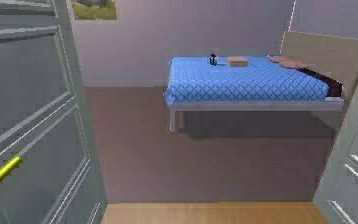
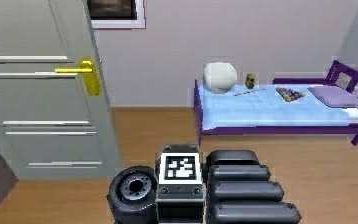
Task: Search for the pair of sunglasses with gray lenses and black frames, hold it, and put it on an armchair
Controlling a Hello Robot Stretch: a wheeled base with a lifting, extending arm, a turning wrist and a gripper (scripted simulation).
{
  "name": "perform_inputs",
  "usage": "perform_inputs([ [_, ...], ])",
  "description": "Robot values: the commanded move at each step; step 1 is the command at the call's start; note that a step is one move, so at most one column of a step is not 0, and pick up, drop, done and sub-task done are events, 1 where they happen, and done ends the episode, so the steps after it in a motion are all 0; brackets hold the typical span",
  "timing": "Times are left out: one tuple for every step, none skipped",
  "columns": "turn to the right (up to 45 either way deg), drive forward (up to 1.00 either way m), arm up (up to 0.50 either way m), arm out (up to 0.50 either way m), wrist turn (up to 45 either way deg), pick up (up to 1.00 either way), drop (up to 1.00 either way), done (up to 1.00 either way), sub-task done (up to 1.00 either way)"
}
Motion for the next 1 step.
perform_inputs([
  [-3.0,0.00,0.00,0.00,0.0,0.00,0.00,0.00,0.00],
])
